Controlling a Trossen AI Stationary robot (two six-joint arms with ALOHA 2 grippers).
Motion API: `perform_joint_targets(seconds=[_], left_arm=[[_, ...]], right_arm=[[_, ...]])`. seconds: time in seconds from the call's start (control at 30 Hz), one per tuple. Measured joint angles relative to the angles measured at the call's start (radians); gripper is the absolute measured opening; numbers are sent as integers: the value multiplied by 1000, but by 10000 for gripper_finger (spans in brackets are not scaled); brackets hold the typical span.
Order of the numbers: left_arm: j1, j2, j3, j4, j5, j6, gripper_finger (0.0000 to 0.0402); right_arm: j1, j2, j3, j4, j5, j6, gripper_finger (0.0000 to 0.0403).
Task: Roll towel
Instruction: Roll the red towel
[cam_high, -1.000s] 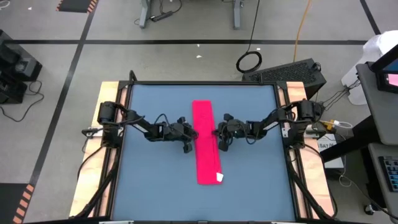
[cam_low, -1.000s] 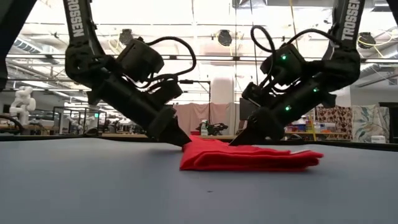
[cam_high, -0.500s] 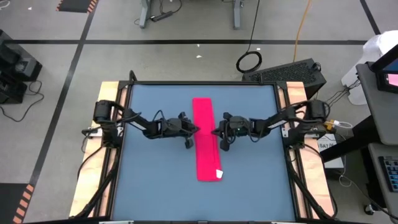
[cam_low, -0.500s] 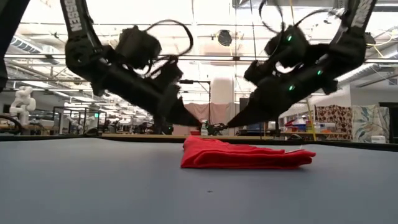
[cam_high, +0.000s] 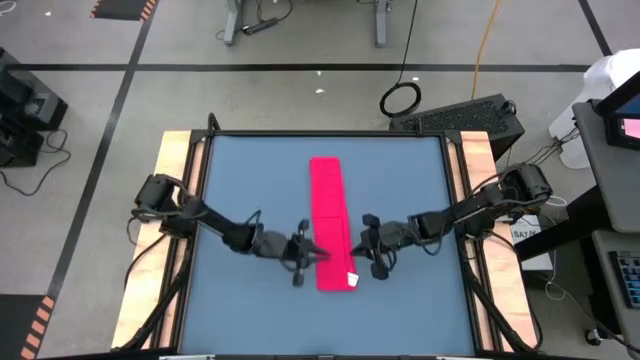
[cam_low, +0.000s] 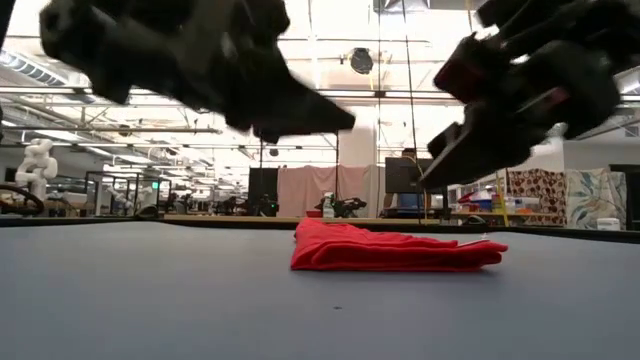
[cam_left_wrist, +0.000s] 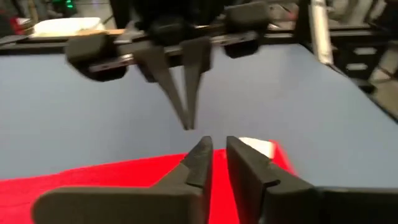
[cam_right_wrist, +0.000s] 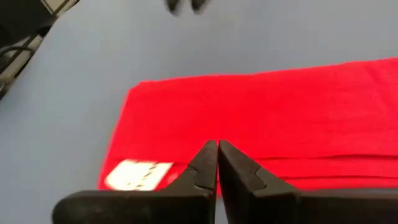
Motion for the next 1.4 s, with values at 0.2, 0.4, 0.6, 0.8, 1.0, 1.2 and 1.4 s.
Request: perform_joint_targets(seconds=[0.2, 0.4, 0.6, 0.8, 1.0, 1.2, 1.4], left_arm=[[-145, 0, 116, -209, -107, -8, 134], [-244, 0, 175, -308, -218, -7, 159], [-281, 0, 180, -335, -227, -8, 160], [-303, 16, 180, -415, -226, -8, 160], [-308, 34, 179, -434, -202, -1, 180], [-289, 35, 179, -530, -216, 51, 240], [-263, 35, 179, -537, -223, 209, 264]], right_arm=[[113, 0, 0, 6, 115, 66, 6], [218, 0, 0, 11, 247, 103, 6], [294, 0, 0, 13, 326, 99, 6], [338, 1, 0, 6, 326, 100, 6], [344, 1, 0, 5, 326, 96, 6], [343, 1, 0, 3, 354, 77, 6], [340, 1, 0, 3, 381, 57, 6]])
